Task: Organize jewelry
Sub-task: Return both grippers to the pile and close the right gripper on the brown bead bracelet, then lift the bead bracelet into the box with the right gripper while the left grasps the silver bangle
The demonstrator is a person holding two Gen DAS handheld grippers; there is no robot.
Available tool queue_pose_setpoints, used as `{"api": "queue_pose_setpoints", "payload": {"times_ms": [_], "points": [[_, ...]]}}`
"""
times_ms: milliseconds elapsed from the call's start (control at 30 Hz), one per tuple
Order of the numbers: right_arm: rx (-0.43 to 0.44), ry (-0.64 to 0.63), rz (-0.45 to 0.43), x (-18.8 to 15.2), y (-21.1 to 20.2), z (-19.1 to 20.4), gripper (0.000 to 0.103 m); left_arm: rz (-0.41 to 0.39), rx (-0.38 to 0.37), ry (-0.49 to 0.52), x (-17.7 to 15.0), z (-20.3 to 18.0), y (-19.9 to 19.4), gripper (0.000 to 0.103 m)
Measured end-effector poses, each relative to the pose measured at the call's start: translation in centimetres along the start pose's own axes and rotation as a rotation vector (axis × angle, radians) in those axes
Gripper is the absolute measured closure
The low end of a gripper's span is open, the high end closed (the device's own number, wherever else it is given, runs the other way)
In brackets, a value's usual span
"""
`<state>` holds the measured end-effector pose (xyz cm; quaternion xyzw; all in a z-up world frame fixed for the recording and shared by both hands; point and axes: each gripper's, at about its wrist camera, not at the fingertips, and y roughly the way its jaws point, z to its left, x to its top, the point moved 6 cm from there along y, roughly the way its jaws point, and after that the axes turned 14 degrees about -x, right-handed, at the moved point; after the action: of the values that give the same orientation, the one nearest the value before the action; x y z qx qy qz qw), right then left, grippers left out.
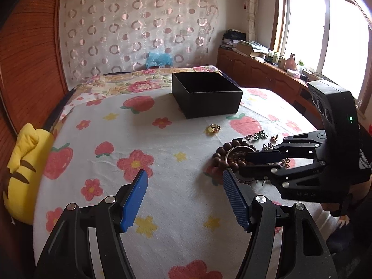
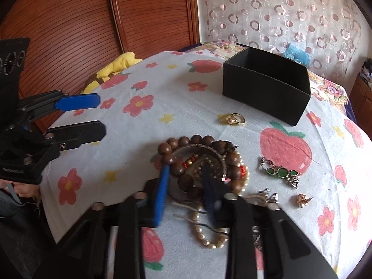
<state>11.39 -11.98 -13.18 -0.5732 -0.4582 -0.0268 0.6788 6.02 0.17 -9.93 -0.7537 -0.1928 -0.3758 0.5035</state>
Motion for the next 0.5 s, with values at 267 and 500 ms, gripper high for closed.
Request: {"api": "queue_pose_setpoints", "payload": {"times_ms": [267, 500], "points": [[-0.026, 0.073, -0.075, 0.8, -1.5, -1.6, 0.088, 0.006, -0.002, 0.003, -0.2, -0.6, 0.4, 0.039], [-0.115, 0.157, -0.166, 2.5, -3.8, -4.9, 0.088, 0.017, -0.025, -0.007, -0.5, -0.9, 1.0, 0.039]]}}
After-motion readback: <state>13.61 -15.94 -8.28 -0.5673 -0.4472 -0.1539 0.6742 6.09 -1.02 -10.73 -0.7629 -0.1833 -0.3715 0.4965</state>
